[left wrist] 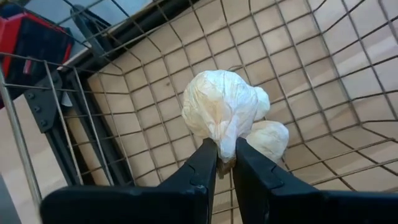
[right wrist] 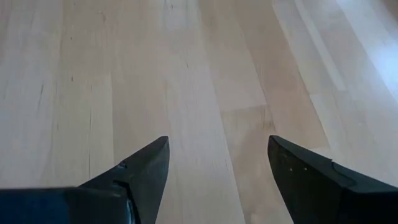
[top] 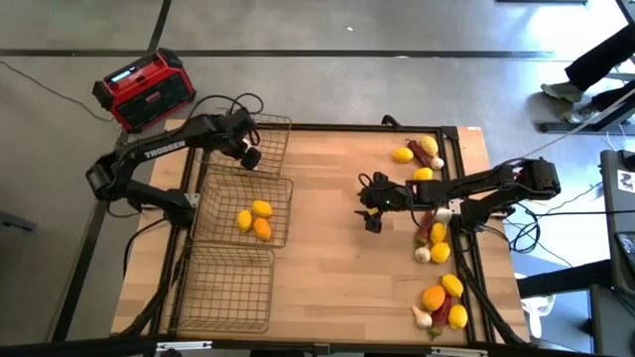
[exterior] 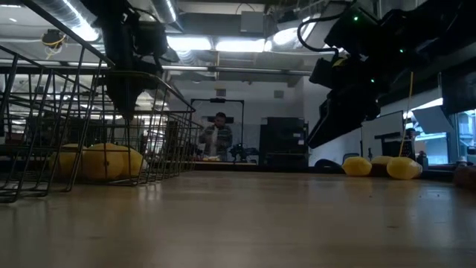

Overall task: Sort produce into baskets
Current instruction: Put the garlic in the top wire basket

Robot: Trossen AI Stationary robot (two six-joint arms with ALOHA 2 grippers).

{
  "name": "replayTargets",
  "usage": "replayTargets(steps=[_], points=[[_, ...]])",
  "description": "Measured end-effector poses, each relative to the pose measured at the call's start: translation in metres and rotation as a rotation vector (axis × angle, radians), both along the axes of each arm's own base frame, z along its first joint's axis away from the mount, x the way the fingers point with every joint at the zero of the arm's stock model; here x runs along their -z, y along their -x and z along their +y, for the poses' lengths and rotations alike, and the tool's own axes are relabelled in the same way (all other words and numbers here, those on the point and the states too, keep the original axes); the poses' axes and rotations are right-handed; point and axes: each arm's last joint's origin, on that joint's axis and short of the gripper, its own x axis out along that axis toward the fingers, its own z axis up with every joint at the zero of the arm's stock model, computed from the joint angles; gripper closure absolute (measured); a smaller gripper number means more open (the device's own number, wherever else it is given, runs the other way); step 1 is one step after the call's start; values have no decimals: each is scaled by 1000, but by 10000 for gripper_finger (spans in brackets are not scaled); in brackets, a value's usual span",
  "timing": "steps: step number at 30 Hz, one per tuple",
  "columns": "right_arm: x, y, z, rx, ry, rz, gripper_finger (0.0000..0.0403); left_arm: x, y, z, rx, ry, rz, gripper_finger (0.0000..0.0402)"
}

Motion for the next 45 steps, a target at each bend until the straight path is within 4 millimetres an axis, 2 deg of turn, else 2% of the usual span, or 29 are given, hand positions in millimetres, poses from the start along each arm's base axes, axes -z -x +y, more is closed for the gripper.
replayTargets(steps=[24,38,41,45], points=[[0,0,0,-1,0,-2,134,30,-15,11,58,94,112,361],[0,0,0,-1,1,-2,134,33,-16,12,105,105,140,360],[0,0,0,-1,1,-2,134,33,-16,12,115,105,144,345],[0,0,0,0,0,-2,134,33,-16,12,116,105,144,293]])
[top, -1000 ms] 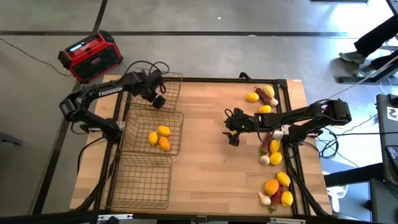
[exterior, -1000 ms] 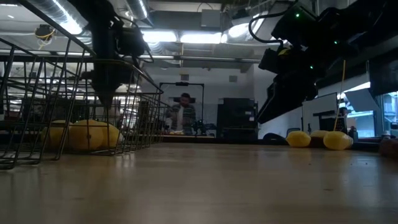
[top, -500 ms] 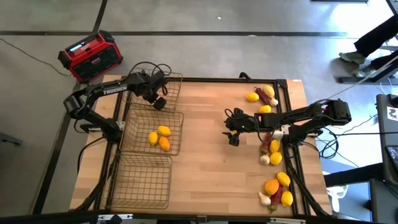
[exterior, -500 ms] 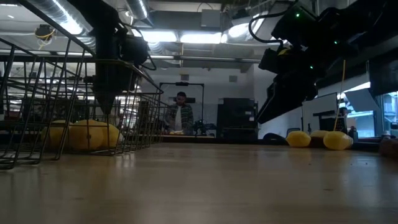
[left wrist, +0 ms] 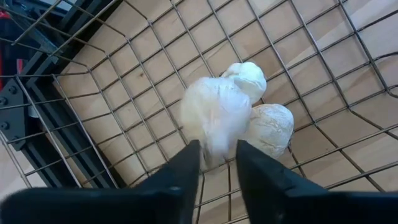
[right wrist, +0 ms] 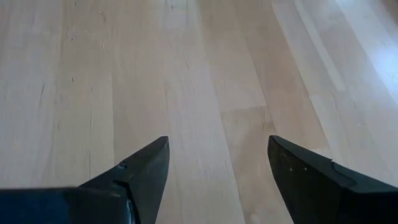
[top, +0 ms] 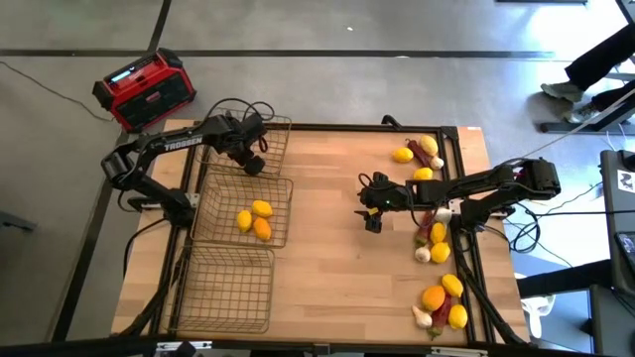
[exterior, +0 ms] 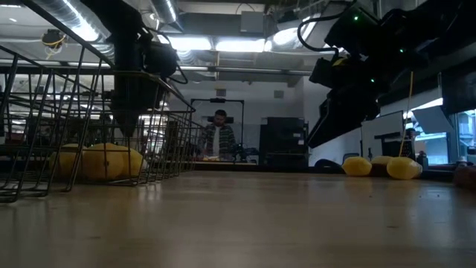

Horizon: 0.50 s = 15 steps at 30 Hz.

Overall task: Sort produce into baskets
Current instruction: Put the garlic in the top wire basket, then put the lemon in the middle wire basket

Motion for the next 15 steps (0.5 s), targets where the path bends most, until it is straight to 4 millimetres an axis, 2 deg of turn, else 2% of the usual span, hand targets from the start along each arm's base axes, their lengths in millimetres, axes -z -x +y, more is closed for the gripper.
replayTargets(steps=[6,11,15], points=[[0,0,0,0,0,0,134,0,0,0,-14,-2,-5,236],[0,0,0,0,0,0,134,-2,1,-1,-14,-6,-11,228],[0,0,0,0,0,0,134,-12,4,-5,-7,-32,-43,236]])
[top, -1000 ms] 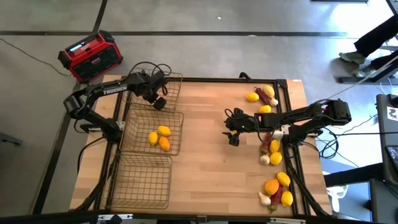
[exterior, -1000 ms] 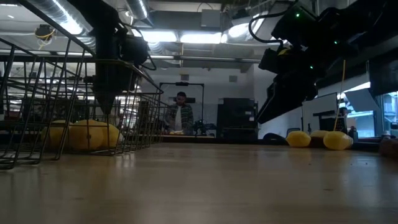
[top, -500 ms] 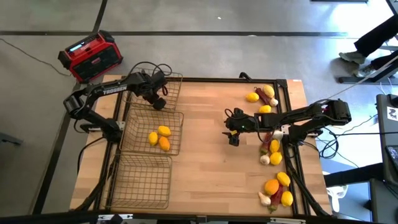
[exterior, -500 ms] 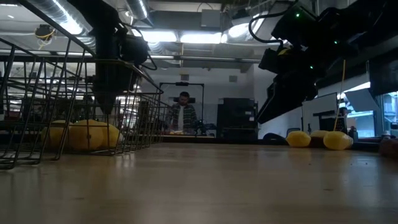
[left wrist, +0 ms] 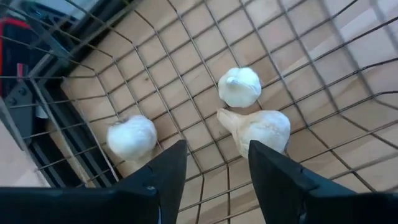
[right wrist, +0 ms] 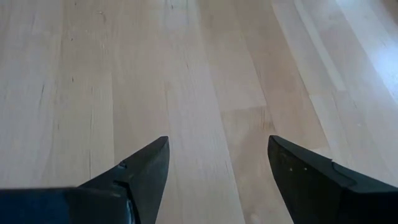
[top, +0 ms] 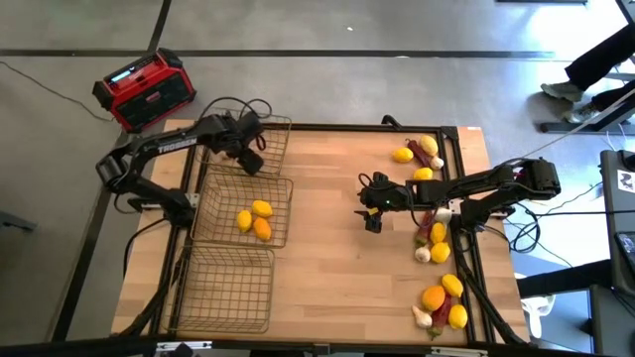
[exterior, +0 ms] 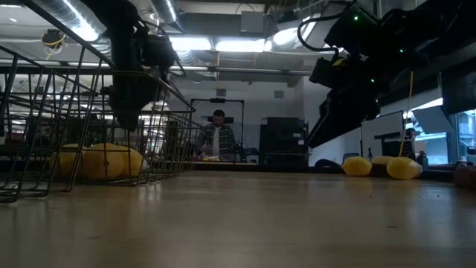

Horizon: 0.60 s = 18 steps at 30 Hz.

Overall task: Sort produce into baskets
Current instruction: Put the lemon in the middle wire basket

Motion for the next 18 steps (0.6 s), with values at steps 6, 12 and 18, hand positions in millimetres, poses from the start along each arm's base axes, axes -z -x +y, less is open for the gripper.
replayTargets(steps=[6,12,18], points=[[0,0,0,0,0,0,134,-26,-2,-17,136,-69,-94,252],[0,0,0,0,0,0,134,-41,-5,-41,305,-97,-150,258],[0,0,0,0,0,0,134,-49,-11,-66,455,-50,-232,259]])
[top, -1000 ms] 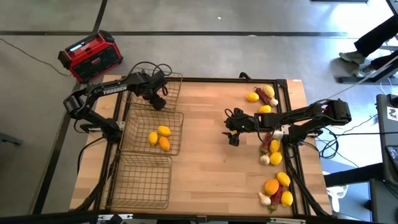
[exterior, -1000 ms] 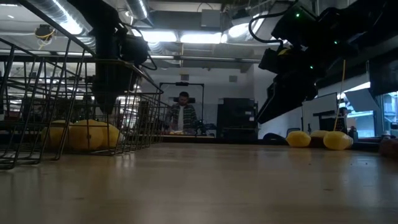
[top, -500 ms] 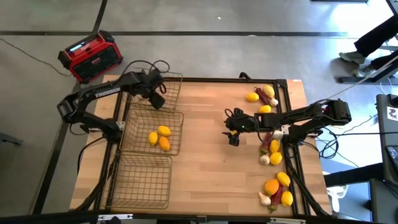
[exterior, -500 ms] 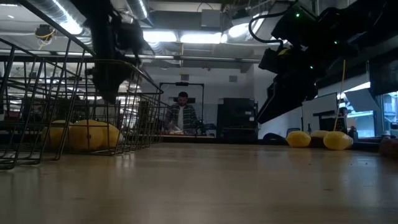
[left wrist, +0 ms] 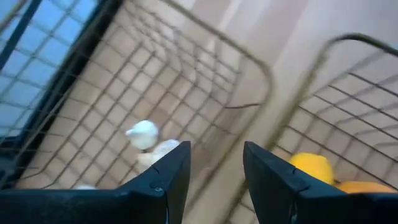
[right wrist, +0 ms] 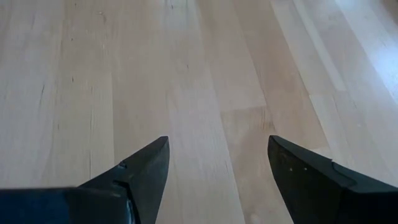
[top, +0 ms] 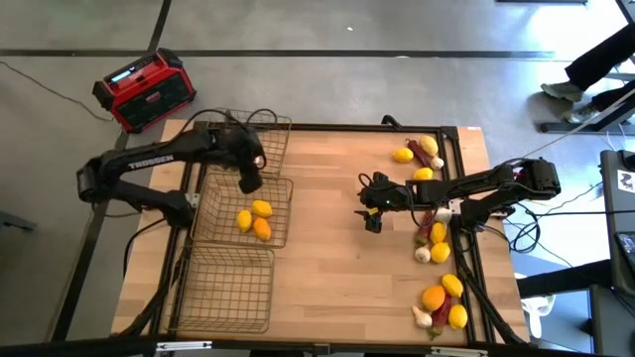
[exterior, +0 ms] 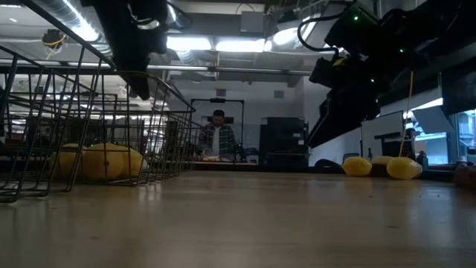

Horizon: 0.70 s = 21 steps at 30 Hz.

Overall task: Sort produce into baskets
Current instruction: Put the lemon in the middle wire basket

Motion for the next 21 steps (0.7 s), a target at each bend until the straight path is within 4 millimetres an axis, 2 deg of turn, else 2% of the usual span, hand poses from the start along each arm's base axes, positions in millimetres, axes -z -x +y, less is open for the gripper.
replayTargets(steps=[14,21], points=[[0,0,0,0,0,0,134,5,-14,-44,149,46,4,259],[0,0,0,0,0,0,134,11,-16,-61,212,175,-14,259]])
